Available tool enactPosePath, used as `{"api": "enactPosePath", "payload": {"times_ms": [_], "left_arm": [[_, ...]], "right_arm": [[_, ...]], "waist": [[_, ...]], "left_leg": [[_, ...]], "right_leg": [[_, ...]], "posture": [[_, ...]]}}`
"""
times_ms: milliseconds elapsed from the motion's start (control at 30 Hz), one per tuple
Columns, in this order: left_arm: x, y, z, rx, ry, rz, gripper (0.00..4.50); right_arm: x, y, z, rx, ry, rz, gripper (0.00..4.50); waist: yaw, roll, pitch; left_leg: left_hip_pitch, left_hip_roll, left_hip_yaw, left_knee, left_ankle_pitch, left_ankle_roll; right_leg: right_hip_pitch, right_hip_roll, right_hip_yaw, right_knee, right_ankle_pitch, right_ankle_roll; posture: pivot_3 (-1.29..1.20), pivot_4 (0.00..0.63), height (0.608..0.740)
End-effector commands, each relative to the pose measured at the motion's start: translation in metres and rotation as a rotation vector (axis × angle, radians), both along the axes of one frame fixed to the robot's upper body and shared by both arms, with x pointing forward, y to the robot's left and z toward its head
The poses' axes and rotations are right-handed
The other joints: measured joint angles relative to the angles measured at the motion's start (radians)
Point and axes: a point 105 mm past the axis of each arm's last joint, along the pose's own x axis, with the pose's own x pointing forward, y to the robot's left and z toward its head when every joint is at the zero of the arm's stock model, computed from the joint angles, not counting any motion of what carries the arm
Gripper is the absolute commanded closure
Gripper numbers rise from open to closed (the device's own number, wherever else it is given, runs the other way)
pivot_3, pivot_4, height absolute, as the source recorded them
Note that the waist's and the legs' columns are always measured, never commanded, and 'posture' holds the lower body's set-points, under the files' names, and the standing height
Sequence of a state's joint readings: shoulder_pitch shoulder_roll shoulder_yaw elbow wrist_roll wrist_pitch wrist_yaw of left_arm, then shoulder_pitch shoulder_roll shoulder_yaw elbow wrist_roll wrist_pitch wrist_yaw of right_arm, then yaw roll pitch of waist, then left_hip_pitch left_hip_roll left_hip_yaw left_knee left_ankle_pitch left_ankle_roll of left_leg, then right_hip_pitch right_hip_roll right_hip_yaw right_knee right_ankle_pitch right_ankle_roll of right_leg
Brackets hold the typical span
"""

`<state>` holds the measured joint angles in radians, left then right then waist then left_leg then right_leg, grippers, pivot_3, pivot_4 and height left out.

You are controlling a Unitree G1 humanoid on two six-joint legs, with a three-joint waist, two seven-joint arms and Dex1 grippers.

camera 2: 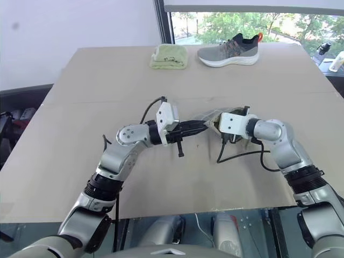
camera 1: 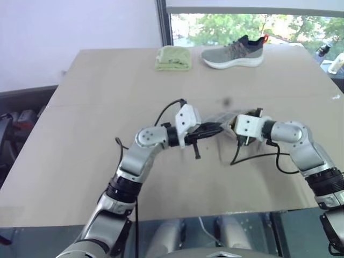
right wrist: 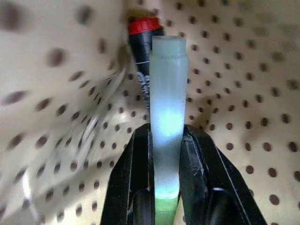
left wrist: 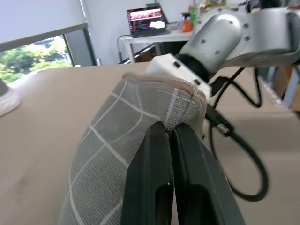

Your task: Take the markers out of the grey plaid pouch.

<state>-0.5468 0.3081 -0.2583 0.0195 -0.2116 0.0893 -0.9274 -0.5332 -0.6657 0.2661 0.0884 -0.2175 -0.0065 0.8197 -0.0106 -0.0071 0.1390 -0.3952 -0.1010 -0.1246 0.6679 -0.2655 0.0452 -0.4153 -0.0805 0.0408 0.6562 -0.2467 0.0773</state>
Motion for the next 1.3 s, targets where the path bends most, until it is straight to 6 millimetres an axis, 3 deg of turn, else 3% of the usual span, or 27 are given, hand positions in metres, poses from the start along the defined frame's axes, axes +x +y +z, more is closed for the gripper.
{"api": "enactPosePath", "payload": {"times_ms": [33, 200, 400, 533, 667, 767, 900, 1000, 1100, 1300], "left_arm": [[0.014, 0.007, -0.004, 0.052, -0.099, 0.070, 4.50], [0.031, 0.021, -0.016, 0.129, -0.193, 0.151, 4.50], [0.039, 0.027, -0.014, 0.103, -0.191, 0.189, 4.50], [0.041, 0.031, -0.013, 0.094, -0.185, 0.195, 4.50], [0.039, 0.033, -0.013, 0.056, -0.131, 0.186, 4.50], [0.037, 0.032, -0.011, 0.033, -0.108, 0.177, 4.50], [0.036, 0.031, -0.009, 0.013, -0.089, 0.170, 4.50], [0.035, 0.030, -0.007, -0.001, -0.075, 0.166, 4.50], [0.034, 0.031, -0.004, -0.015, -0.063, 0.166, 4.50], [0.027, 0.029, 0.000, -0.060, -0.001, 0.131, 4.50]], "right_arm": [[-0.002, -0.003, 0.023, 0.039, -0.041, 0.009, 4.28], [-0.018, -0.011, 0.041, 0.094, -0.005, 0.032, 4.28], [-0.033, -0.020, 0.047, 0.119, 0.037, 0.049, 4.28], [-0.043, -0.021, 0.068, 0.289, 0.075, 0.056, 4.28], [-0.033, -0.061, 0.090, 0.361, 0.049, -0.108, 4.28], [-0.024, -0.107, 0.085, 0.227, 0.015, -0.279, 4.28], [-0.026, -0.134, 0.064, 0.093, 0.064, -0.357, 2.73], [-0.026, -0.140, 0.049, 0.033, 0.085, -0.372, 1.41], [-0.024, -0.138, 0.046, 0.017, 0.074, -0.371, 0.01], [-0.022, -0.084, 0.080, 0.268, 0.024, -0.198, 0.01]], "waist": [[0.000, 0.000, 0.000], [0.004, 0.000, 0.000], [0.003, 0.000, 0.000], [0.001, 0.000, 0.000], [0.003, 0.000, 0.000], [0.011, 0.000, 0.000], [0.014, 0.000, 0.000], [0.009, 0.000, 0.000], [0.004, 0.000, 0.000], [-0.005, 0.000, 0.000]], "left_leg": [[0.000, 0.000, 0.000, 0.000, 0.000, 0.000], [0.000, 0.000, 0.000, 0.000, 0.000, 0.000], [-0.001, 0.000, -0.001, 0.000, 0.000, 0.000], [0.000, 0.000, 0.000, 0.000, 0.000, 0.000], [-0.001, 0.000, -0.001, 0.000, 0.000, 0.000], [-0.001, -0.001, -0.001, 0.000, 0.000, 0.000], [-0.001, 0.000, 0.000, -0.001, 0.000, 0.000], [-0.001, 0.000, 0.001, -0.001, 0.000, 0.000], [0.000, 0.000, 0.001, 0.000, 0.000, 0.000], [0.000, 0.000, 0.001, 0.000, 0.000, 0.000]], "right_leg": [[0.000, 0.000, 0.000, 0.000, 0.000, 0.000], [0.000, 0.000, 0.000, -0.001, 0.000, 0.000], [0.000, -0.001, 0.000, -0.001, 0.000, 0.000], [0.000, -0.001, 0.000, 0.000, 0.000, 0.000], [0.000, -0.004, 0.000, -0.001, 0.000, 0.000], [0.000, -0.005, -0.001, -0.001, 0.000, 0.000], [0.000, -0.005, -0.001, -0.001, 0.000, 0.000], [0.000, -0.005, 0.000, -0.001, 0.000, 0.000], [0.000, -0.005, 0.001, 0.000, 0.000, 0.000], [0.000, -0.005, 0.001, 0.000, 0.000, 0.000]], "posture": [[0.00, 0.150, 0.740], [0.00, 0.150, 0.740], [0.00, 0.150, 0.740], [0.00, 0.150, 0.740], [0.00, 0.150, 0.740], [0.00, 0.150, 0.740], [0.00, 0.150, 0.740], [0.00, 0.150, 0.740], [0.00, 0.150, 0.740], [0.00, 0.150, 0.740]]}}
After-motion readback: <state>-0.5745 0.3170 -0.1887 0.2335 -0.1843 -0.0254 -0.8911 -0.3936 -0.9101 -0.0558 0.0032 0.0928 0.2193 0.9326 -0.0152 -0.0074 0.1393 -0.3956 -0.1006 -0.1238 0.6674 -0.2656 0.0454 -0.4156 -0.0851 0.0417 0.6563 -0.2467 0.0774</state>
